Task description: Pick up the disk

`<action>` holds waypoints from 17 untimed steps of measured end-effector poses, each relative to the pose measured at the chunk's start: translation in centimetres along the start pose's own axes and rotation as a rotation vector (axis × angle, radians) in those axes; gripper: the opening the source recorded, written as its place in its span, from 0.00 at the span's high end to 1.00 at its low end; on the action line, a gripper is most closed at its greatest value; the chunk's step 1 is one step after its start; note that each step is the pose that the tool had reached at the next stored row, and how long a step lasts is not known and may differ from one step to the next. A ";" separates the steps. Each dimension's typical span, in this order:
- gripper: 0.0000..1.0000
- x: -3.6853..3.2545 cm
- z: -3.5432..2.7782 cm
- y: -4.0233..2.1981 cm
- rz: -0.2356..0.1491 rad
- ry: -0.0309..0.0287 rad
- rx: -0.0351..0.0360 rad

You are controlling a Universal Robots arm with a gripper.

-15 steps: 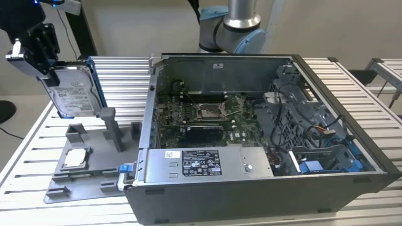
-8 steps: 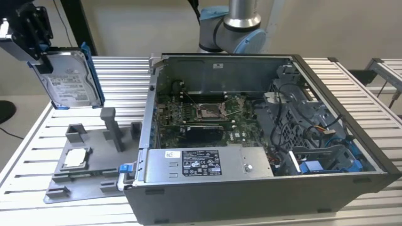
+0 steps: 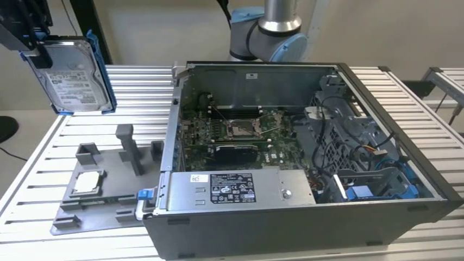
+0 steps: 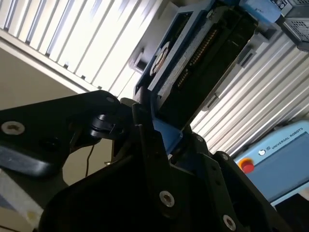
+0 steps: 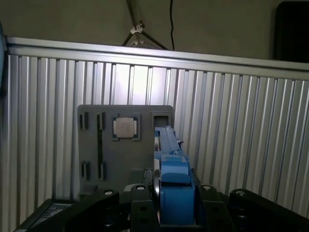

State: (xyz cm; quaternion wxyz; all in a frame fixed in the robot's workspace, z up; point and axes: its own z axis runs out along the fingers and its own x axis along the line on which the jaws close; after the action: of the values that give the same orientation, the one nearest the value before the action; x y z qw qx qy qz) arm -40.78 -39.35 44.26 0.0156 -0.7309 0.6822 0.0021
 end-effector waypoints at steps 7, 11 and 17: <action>1.00 -0.07 -3.00 -0.06 0.000 0.0000 0.0010; 1.00 -0.11 -4.59 -0.09 0.000 0.0002 0.0012; 1.00 -0.12 -5.55 -0.11 0.000 -0.0018 0.0017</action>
State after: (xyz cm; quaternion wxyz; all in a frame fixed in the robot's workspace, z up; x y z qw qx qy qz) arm -40.78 -39.36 49.81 0.0169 -0.7309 0.6822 0.0022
